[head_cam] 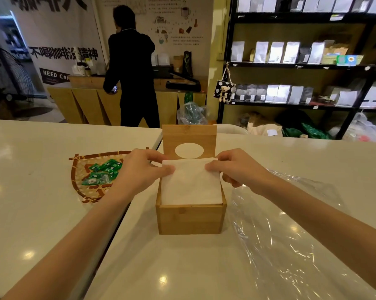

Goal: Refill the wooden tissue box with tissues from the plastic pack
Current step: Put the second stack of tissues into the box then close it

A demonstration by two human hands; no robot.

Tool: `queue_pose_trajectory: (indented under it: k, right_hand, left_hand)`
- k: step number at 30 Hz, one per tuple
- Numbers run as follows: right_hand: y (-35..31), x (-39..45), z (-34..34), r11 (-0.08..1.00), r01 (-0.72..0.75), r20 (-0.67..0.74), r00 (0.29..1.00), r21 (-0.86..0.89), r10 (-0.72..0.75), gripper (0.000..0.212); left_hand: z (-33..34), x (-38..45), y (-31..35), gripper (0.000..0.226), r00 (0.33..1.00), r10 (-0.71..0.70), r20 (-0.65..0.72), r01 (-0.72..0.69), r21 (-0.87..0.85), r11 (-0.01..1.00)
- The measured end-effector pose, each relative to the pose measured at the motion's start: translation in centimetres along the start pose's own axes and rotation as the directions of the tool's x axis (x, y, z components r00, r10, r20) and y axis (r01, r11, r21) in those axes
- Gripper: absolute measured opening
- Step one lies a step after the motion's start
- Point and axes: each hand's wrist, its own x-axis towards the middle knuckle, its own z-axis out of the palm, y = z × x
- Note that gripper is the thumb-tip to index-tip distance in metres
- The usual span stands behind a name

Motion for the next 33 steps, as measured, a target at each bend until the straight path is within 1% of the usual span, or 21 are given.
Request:
queue_pose_trajectory:
  k: [2,5,7,10,11,13,14,21,25,30,33]
  right_hand:
    - [0.0,0.0,0.1,0.996,0.056,-0.038,0.998,-0.070,-0.059,0.033]
    - [0.0,-0.2,0.5,0.968,0.131,-0.116,0.981,-0.213,-0.158,0.034]
    - [-0.1,-0.3,0.6,0.944,0.116,-0.144,0.975,-0.308,-0.167,0.035]
    - [-0.2,-0.4,0.3,0.930,0.104,-0.109,0.982,-0.353,-0.151,0.032]
    - [-0.2,-0.3,0.3,0.927,0.104,-0.105,0.983,-0.361,-0.151,0.031]
    - [-0.2,0.0,0.4,0.914,0.099,-0.117,0.981,-0.394,-0.157,0.032]
    - [-0.3,0.2,0.5,0.901,0.094,-0.124,0.979,-0.423,-0.161,0.033]
    - [-1.0,0.8,0.7,0.742,0.100,-0.062,0.980,-0.663,-0.187,0.028]
    - [-1.2,0.7,0.9,0.680,0.109,-0.047,0.977,-0.725,-0.207,0.026]
    - [-1.4,0.5,0.9,0.628,0.150,0.029,0.980,-0.764,-0.199,0.026]
    - [-1.6,0.2,1.6,0.553,0.164,0.060,0.978,-0.817,-0.201,0.022]
  left_hand:
    - [0.0,0.0,0.2,0.030,1.000,-0.006,-0.011,0.007,0.058,0.998]
    - [0.3,-0.2,0.7,0.028,0.999,0.047,-0.022,-0.044,0.126,0.991]
    - [0.6,-0.4,0.9,0.026,0.995,0.096,-0.023,-0.091,0.174,0.981]
    - [0.8,-0.6,0.7,0.022,0.994,0.103,-0.022,-0.094,0.245,0.965]
    - [0.8,-0.6,0.6,0.022,0.994,0.105,-0.026,-0.091,0.320,0.943]
    - [0.9,-0.4,0.5,0.022,0.992,0.124,-0.032,-0.092,0.494,0.865]
    - [0.9,-0.4,0.6,0.022,0.992,0.124,-0.031,-0.089,0.531,0.843]
    - [0.8,0.1,1.2,0.020,0.993,0.106,0.057,-0.119,0.595,0.795]
    - [0.9,0.1,1.6,0.019,0.992,0.099,0.078,-0.127,0.628,0.768]
    - [1.1,0.3,1.4,0.019,0.990,0.101,0.095,-0.138,0.660,0.739]
    - [1.7,0.5,0.9,0.021,0.988,0.074,0.134,-0.148,0.707,0.691]
